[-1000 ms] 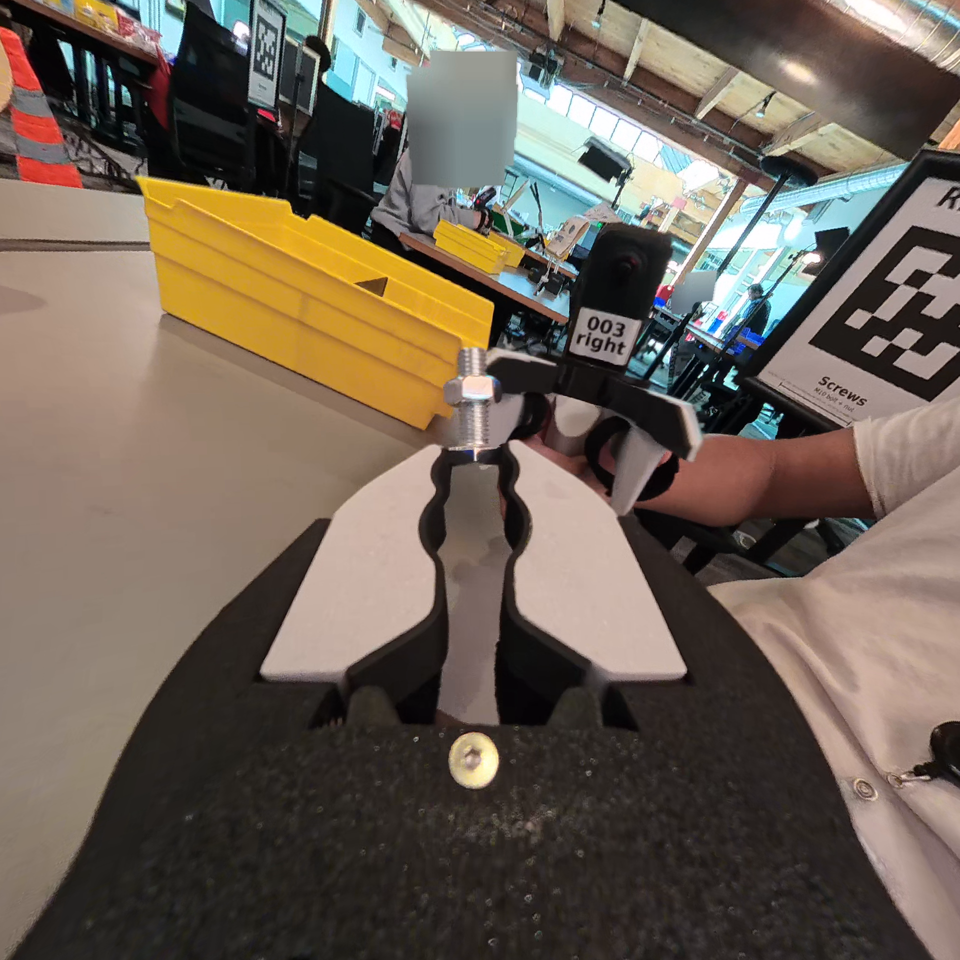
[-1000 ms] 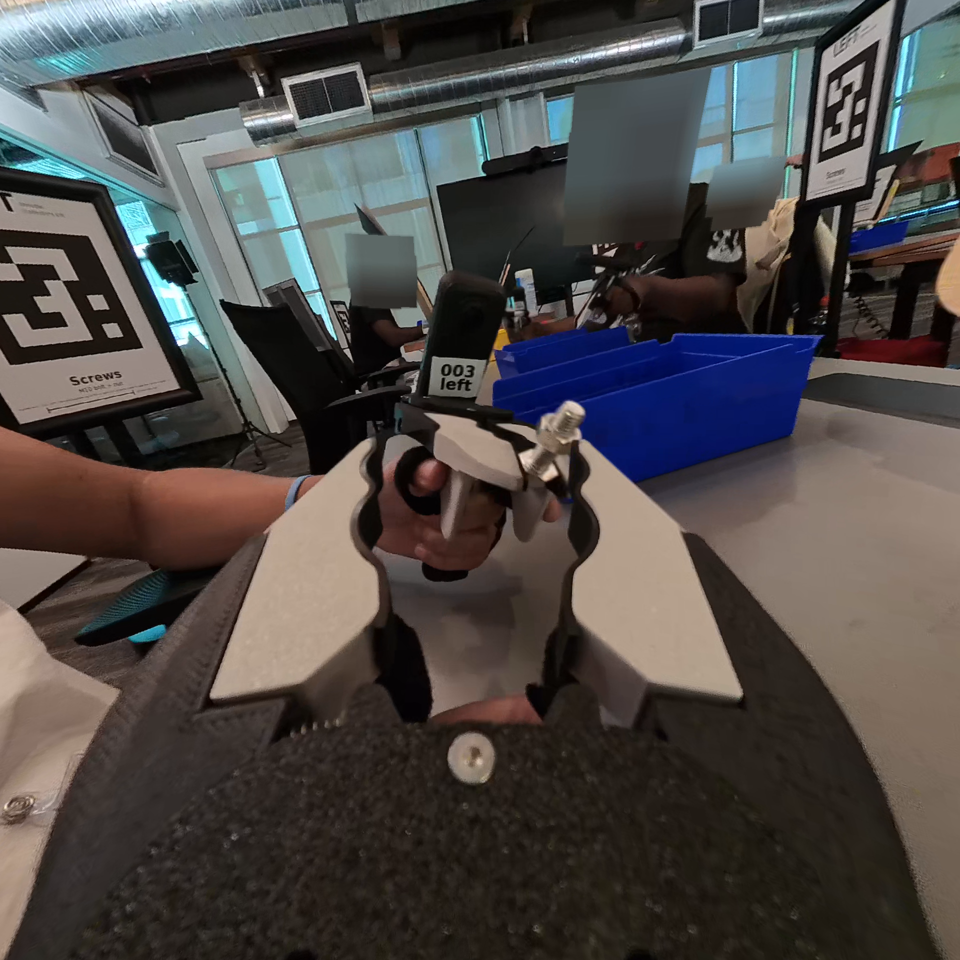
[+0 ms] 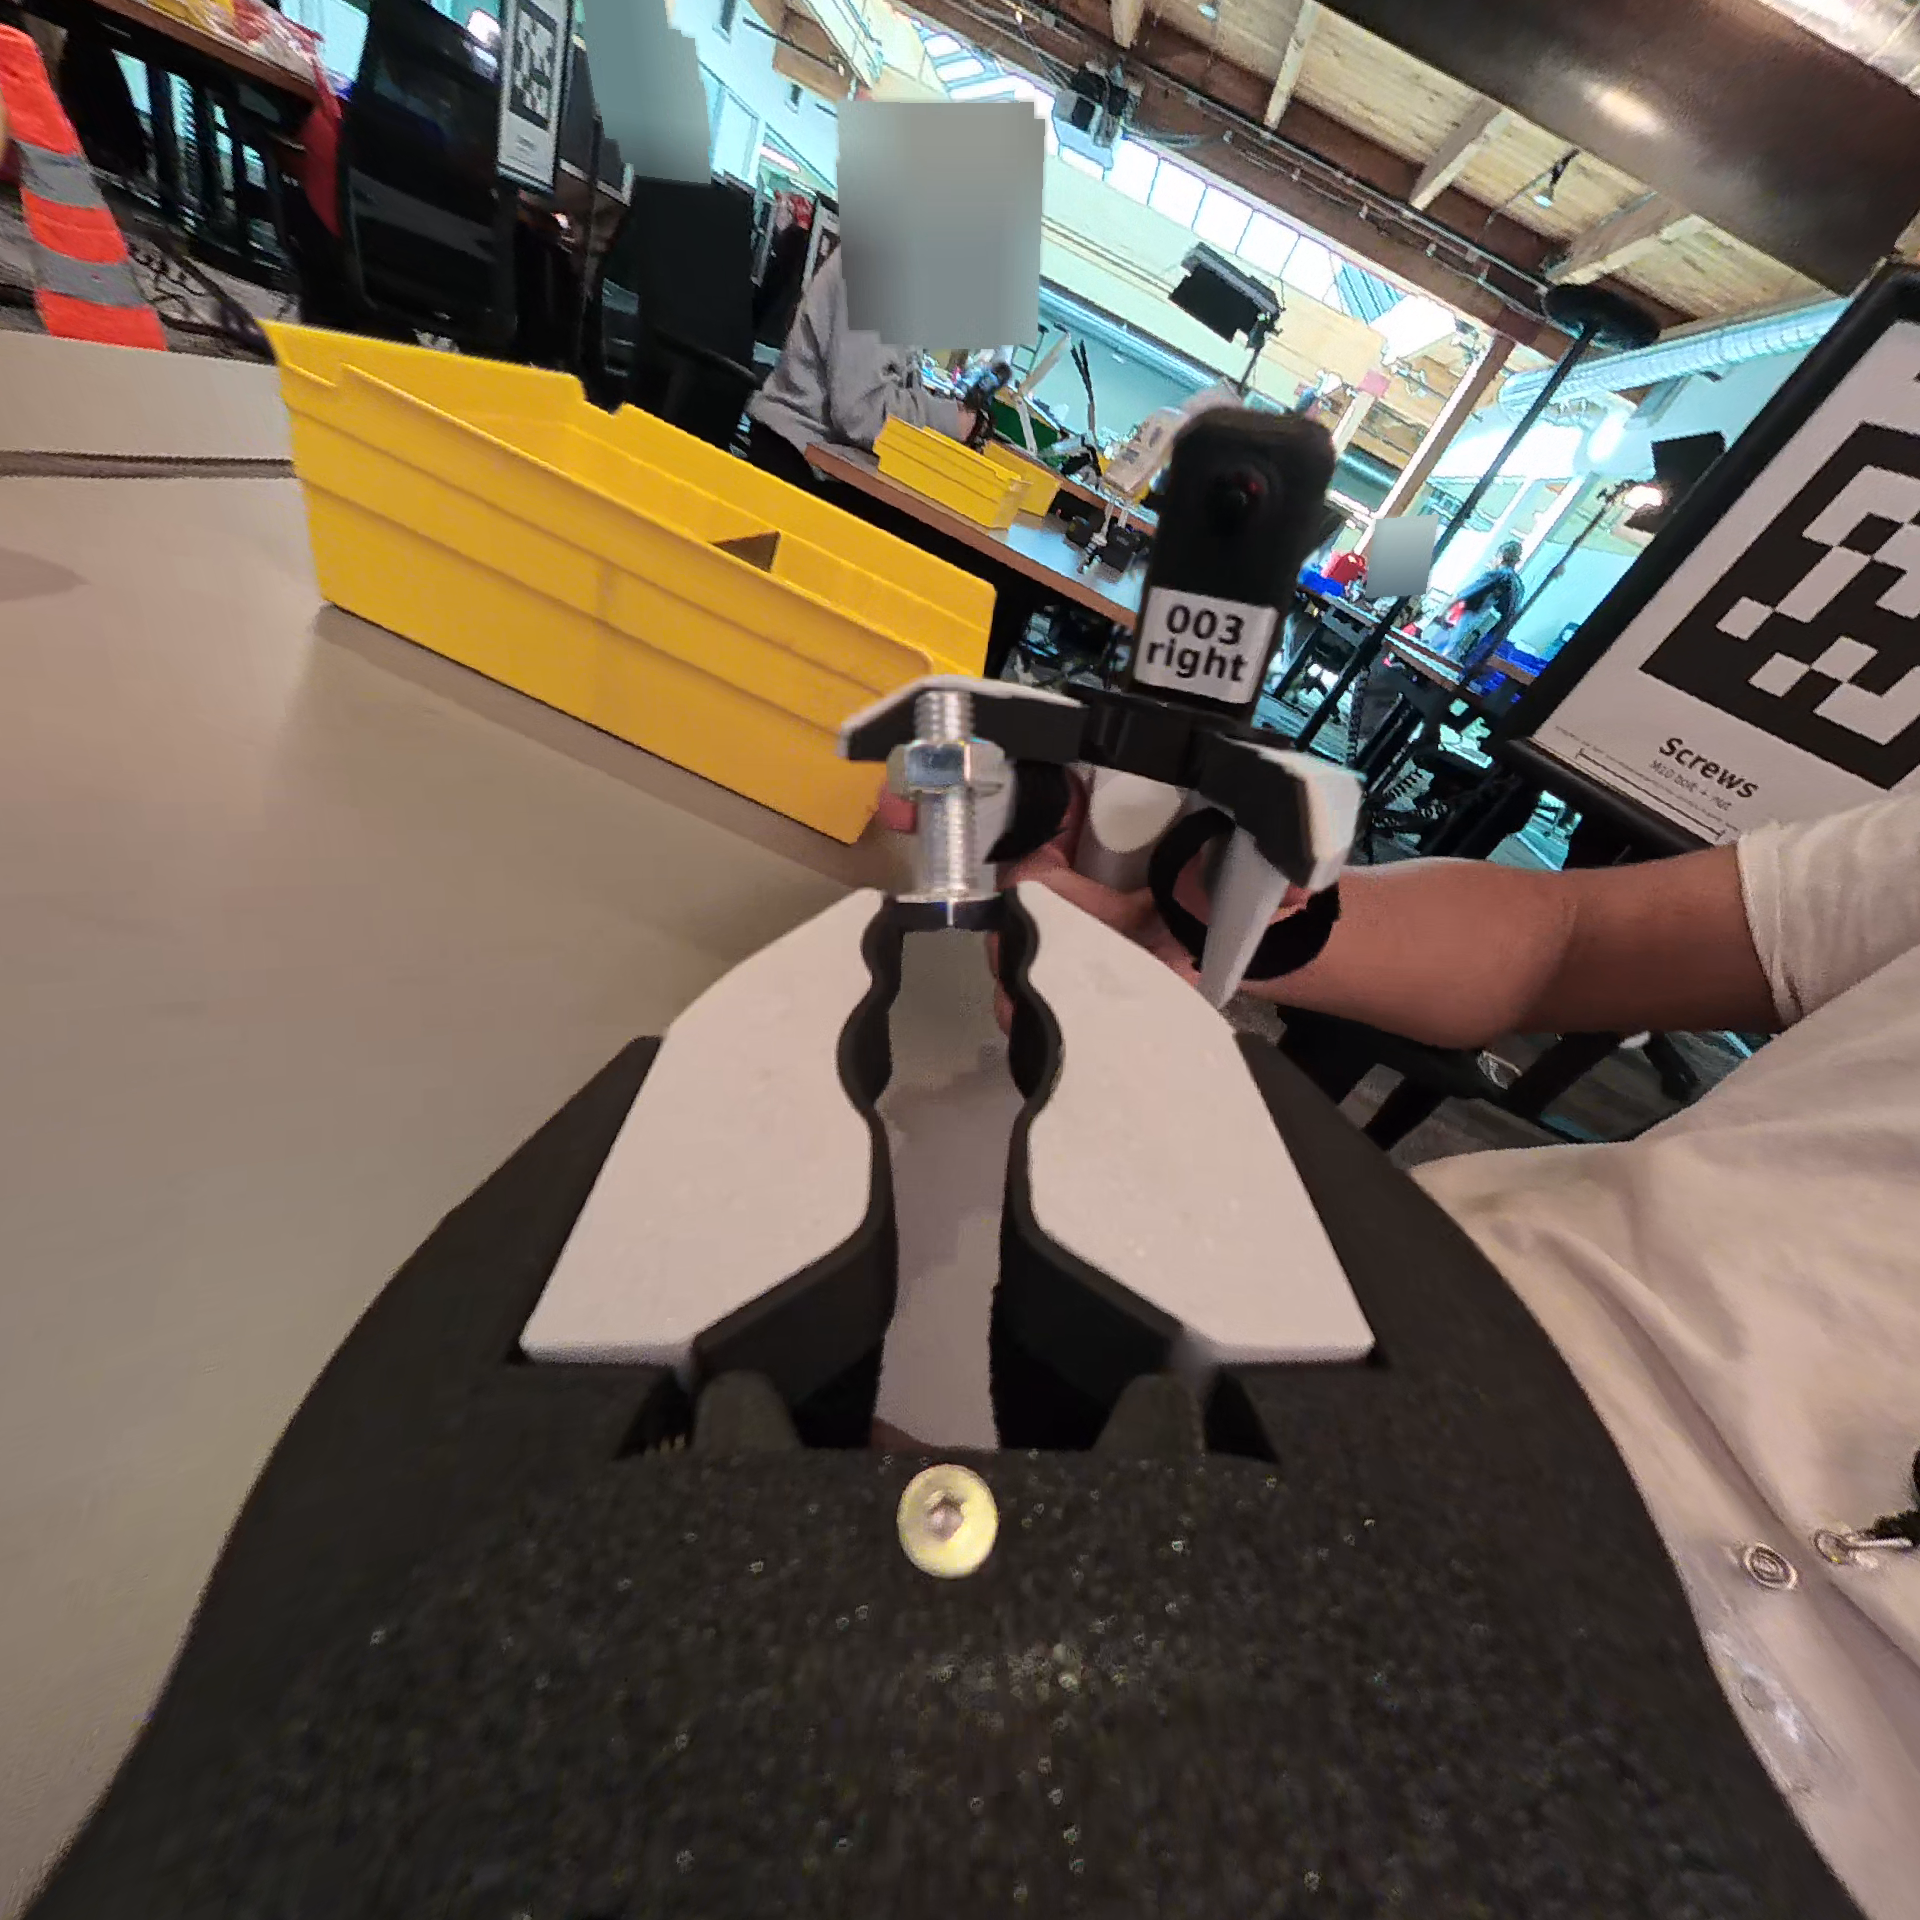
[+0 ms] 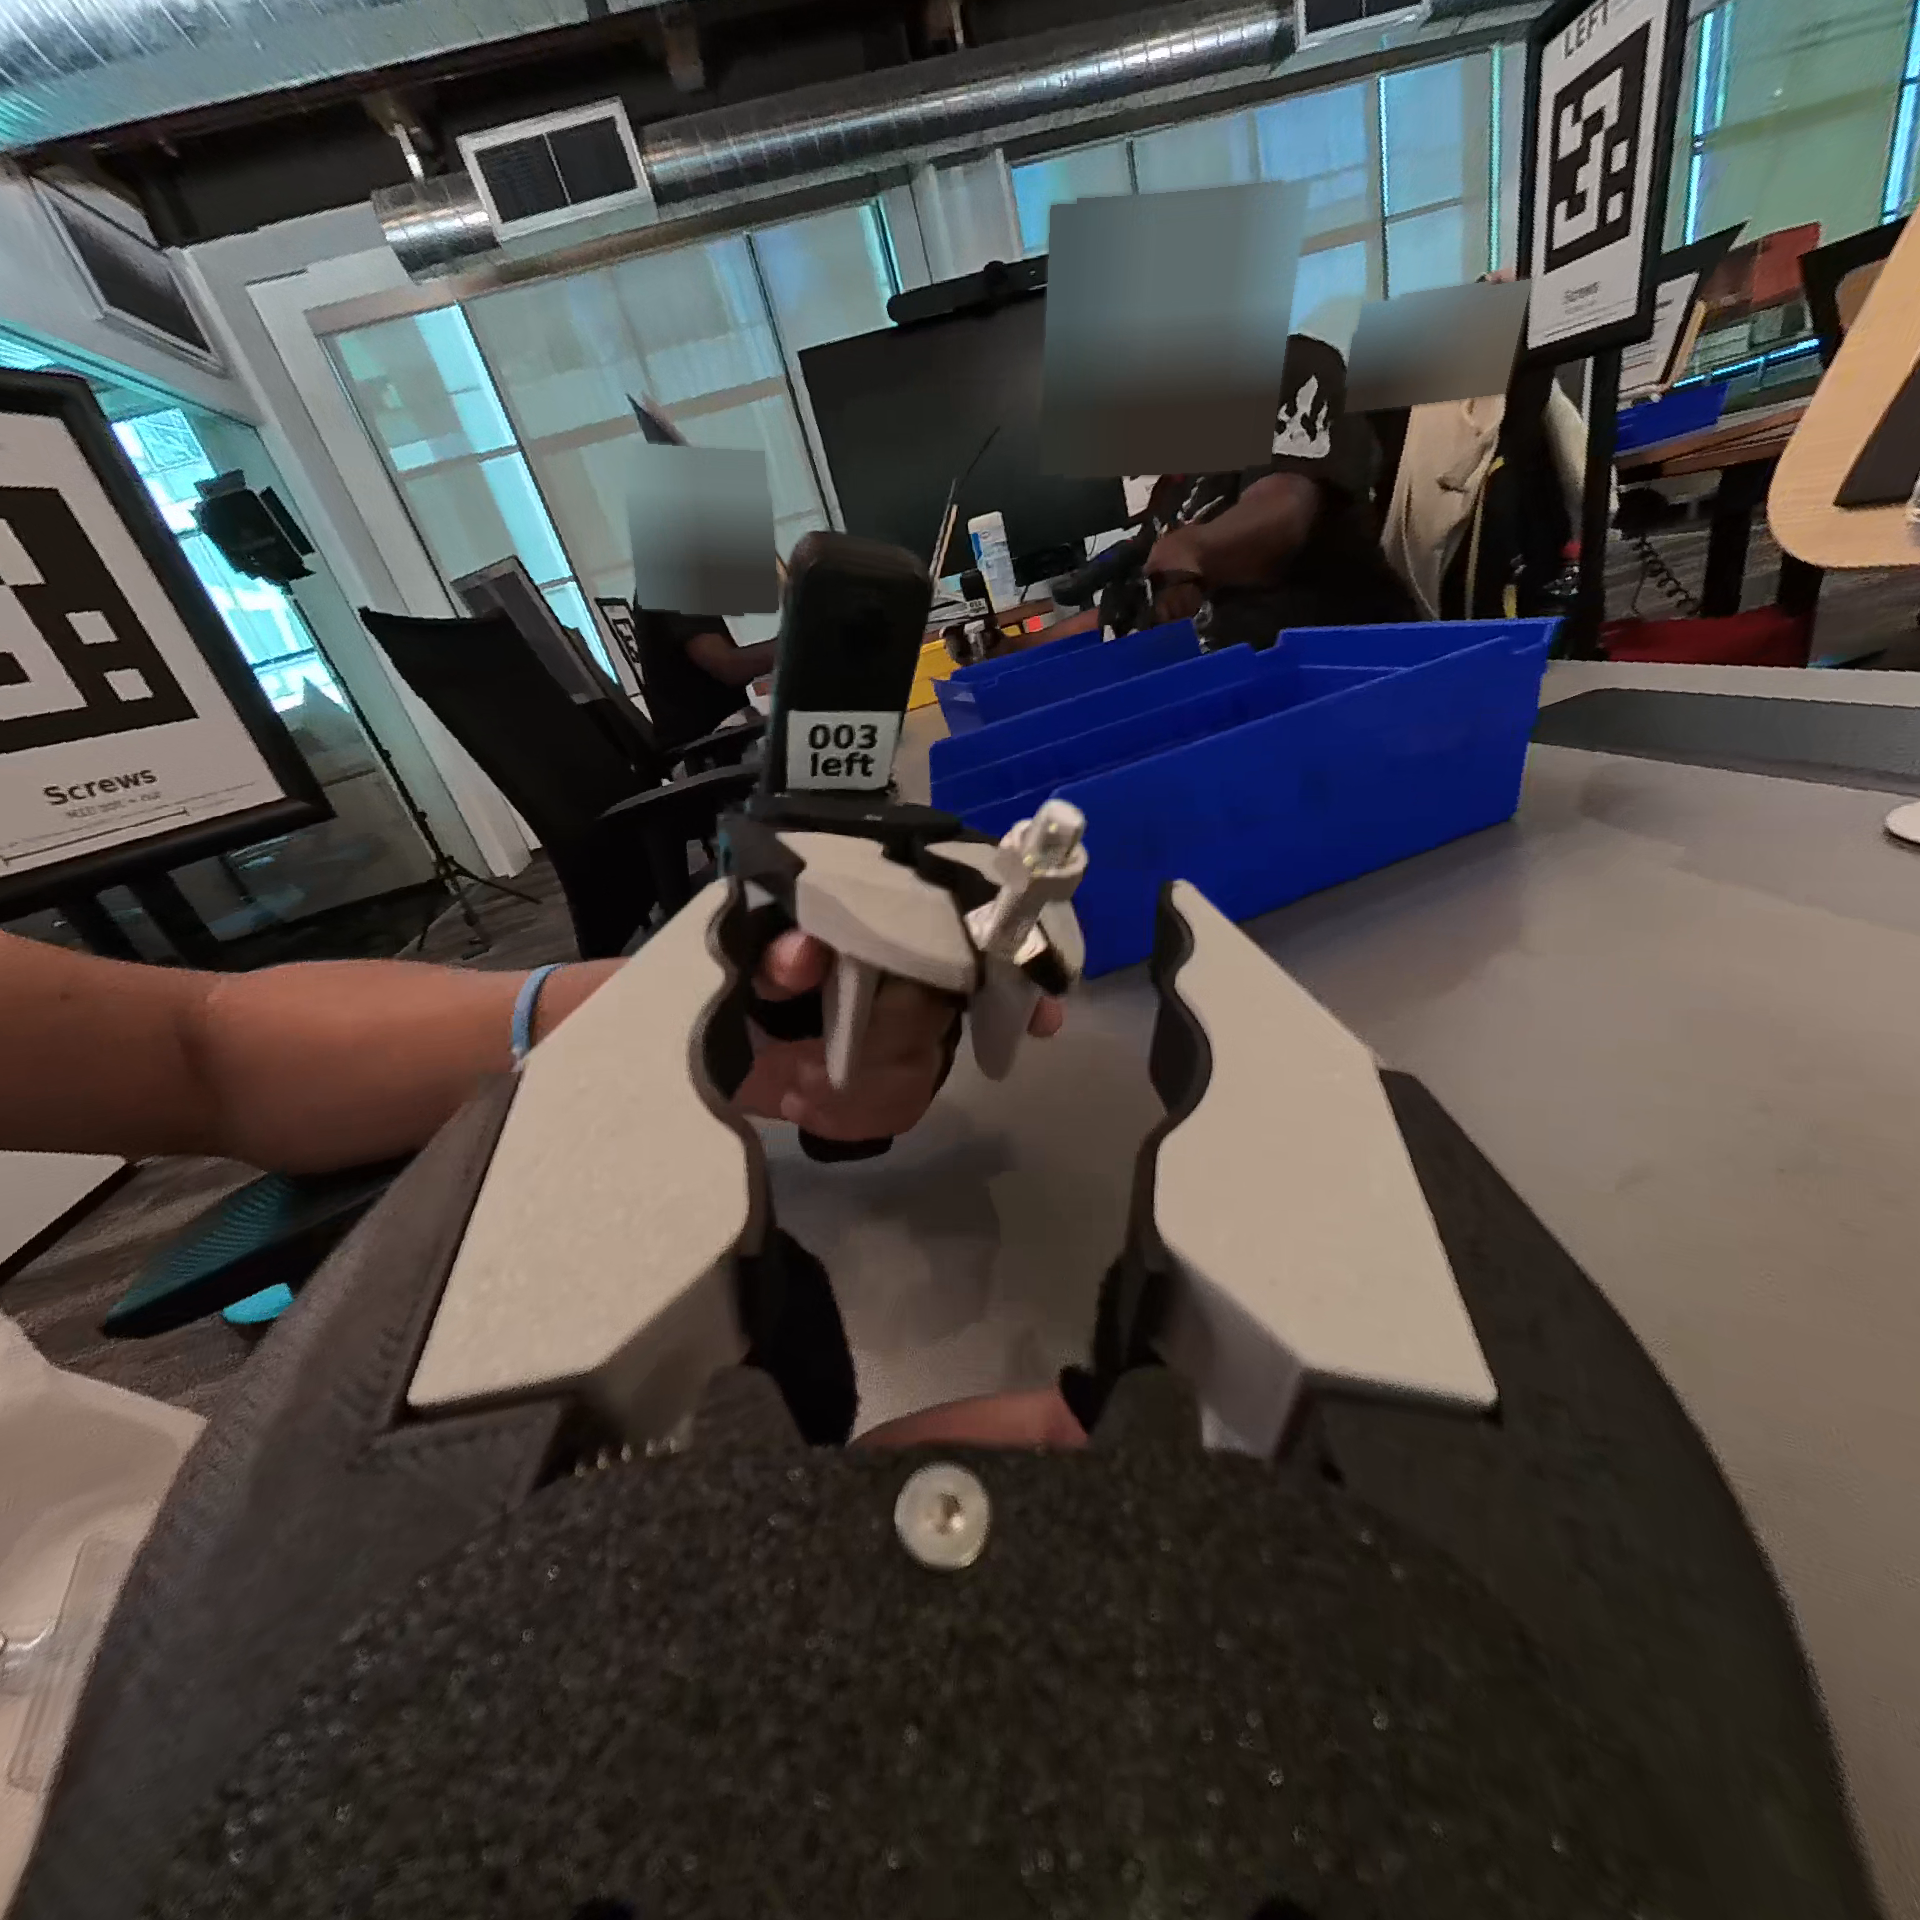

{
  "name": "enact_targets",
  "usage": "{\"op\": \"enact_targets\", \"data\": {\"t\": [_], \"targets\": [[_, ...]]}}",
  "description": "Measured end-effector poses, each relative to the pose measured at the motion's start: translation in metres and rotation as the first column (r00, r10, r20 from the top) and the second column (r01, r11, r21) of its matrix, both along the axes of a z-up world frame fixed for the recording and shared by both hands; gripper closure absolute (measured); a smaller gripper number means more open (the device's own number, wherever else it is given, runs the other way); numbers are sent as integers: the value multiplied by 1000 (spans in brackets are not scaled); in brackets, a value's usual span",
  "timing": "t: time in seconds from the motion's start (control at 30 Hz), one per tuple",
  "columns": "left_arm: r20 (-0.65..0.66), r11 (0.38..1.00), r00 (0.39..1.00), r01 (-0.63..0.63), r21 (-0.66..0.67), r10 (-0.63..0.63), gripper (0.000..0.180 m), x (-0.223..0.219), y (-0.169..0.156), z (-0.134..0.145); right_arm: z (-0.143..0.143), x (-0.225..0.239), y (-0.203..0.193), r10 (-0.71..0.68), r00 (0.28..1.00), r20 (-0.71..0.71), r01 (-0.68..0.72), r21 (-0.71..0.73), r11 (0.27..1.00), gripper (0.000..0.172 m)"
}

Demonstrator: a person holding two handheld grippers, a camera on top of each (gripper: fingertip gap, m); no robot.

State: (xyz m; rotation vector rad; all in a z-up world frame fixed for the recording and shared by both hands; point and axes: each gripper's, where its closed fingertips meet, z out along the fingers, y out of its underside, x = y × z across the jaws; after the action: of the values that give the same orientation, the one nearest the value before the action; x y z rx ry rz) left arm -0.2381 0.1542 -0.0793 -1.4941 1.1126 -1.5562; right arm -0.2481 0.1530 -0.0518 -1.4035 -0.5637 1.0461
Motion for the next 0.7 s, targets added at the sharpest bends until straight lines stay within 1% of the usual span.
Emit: {"op": "enact_targets", "data": {"t": [0.1, 0.17, 0.2, 0.3, 0.33, 0.47, 0.57, 0.63, 0.7], "targets": [[-2, 1000, 1000, -9, -8, 9, 163, -1, 4, -1, 0, -10, -10, 45, 999, 3, -45, 8, 999, 95], [-15, 1000, 1000, 12, -1, -12, 163, 2, -1, -5, -3, -17, -7, 33, 999, 16, -33, 0, 999, 87], [-25, 1000, 999, 25, 6, -25, 163, 5, -5, -7, -3, -20, -5, 40, 999, 13, -40, -4, 999, 86], [-47, 998, 997, 57, 22, -55, 163, 12, -16, -10, -3, -25, -3, 82, 997, 0, -82, -26, 996, 91], [-46, 998, 997, 57, 26, -56, 163, 13, -16, -9, -3, -24, -1, 73, 997, -2, -73, -26, 997, 91], [-29, 1000, 999, 16, 25, -16, 163, 3, -3, -5, -1, -10, 0, 22, 1000, 0, -22, -8, 1000, 91], [-24, 1000, 1000, -20, 11, 20, 163, -5, 8, -5, 0, -8, -5, 26, 1000, 2, -26, -1, 1000, 93], [-17, 1000, 1000, -18, 7, 18, 163, -4, 8, -4, -1, -14, -9, 44, 999, 3, -44, -2, 999, 93], [-21, 1000, 1000, 2, 11, -2, 163, 0, 2, -5, -2, -18, -6, 31, 1000, 5, -31, -10, 999, 86]]}}
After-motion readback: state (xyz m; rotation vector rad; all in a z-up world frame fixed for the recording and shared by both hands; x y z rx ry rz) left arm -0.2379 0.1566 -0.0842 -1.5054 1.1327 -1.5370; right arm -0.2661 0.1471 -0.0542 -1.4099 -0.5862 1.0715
